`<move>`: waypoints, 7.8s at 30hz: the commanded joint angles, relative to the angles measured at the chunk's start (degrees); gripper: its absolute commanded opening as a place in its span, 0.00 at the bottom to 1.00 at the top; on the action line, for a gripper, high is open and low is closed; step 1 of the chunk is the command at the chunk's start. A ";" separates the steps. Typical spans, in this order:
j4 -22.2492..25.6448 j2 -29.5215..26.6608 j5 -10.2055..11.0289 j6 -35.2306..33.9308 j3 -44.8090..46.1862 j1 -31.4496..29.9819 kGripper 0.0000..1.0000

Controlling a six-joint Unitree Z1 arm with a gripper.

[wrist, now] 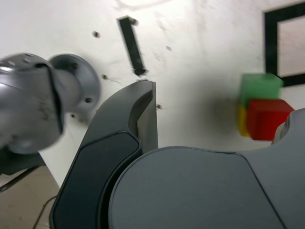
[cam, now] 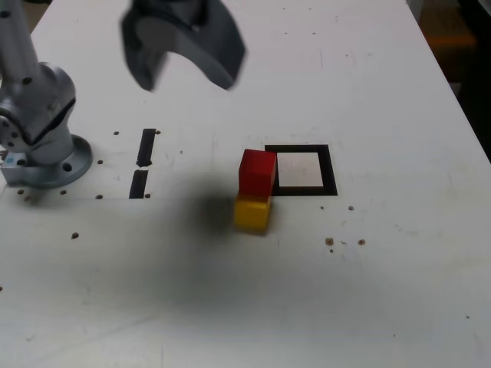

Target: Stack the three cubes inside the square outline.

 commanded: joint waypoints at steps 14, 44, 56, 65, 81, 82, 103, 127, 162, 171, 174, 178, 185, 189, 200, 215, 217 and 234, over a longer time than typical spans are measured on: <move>-1.46 10.15 -3.83 -1.41 -14.90 -2.34 0.96; -16.48 14.28 -5.66 -1.24 -0.26 -1.11 0.48; -15.70 13.83 -4.87 -2.28 -1.07 -1.11 0.31; -13.34 13.01 -2.69 -3.33 -2.43 -1.11 0.15; -18.55 12.64 -0.33 -4.11 -10.70 -3.48 0.14; -18.95 12.68 -0.33 -4.09 -10.60 -3.48 0.14; -27.51 13.11 -0.44 -3.43 -1.49 -1.63 0.14; -26.64 14.02 0.30 -4.57 4.63 -0.46 0.14; -20.49 20.32 6.12 -5.84 -4.54 1.96 0.15; -21.04 22.31 5.69 -5.53 -4.18 2.90 0.15; -21.20 22.32 5.44 -5.37 -3.84 3.16 0.16; -21.38 22.33 4.97 -4.94 -3.75 3.42 0.27; -21.32 23.03 3.10 -2.65 -3.90 4.42 0.83; -20.59 22.54 3.31 -2.58 -4.44 4.43 0.87; -14.20 8.55 0.53 -2.22 -2.05 -1.37 1.00; -24.13 9.69 -10.41 -7.91 8.77 -7.44 0.96; -25.36 10.54 -10.31 -8.04 8.79 -7.43 0.96; -32.78 13.24 -7.50 -7.90 15.94 -5.20 0.89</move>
